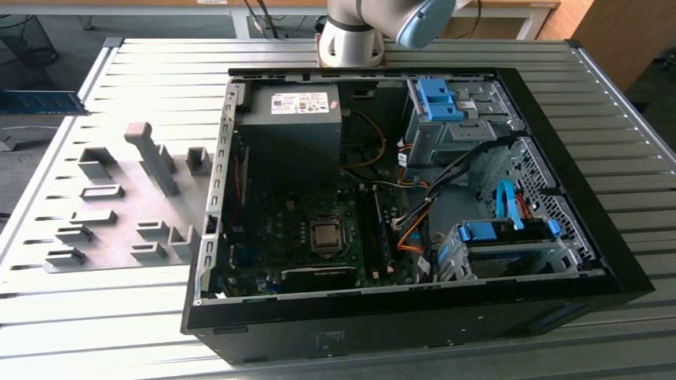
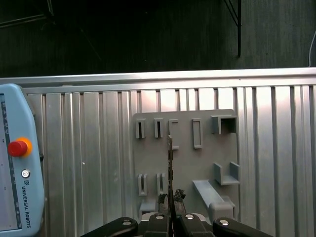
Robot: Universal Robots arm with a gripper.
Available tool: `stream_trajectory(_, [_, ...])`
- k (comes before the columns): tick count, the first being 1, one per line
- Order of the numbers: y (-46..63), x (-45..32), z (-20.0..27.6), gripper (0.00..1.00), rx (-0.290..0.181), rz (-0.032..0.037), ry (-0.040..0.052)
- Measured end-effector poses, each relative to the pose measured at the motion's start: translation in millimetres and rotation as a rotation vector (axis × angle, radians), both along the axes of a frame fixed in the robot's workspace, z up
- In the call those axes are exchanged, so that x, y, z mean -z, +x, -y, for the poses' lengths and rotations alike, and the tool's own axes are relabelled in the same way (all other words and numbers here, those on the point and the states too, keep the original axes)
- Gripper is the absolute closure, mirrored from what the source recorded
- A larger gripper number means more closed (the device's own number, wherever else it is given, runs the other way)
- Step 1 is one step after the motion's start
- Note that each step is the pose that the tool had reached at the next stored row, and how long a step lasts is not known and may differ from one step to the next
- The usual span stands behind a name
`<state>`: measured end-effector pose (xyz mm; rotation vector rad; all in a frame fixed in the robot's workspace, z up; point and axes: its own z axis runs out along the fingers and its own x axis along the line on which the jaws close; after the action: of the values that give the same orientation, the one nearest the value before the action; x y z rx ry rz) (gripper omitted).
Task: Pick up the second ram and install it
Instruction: 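Pick up the second ram and move it above second insertion slot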
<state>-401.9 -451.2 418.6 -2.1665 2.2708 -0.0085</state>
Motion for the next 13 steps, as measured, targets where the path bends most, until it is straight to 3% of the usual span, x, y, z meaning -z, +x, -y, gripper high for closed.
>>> stream_trajectory(13, [6.2,0.0,0.0,0.86,0.000,0.0000,0.0000])
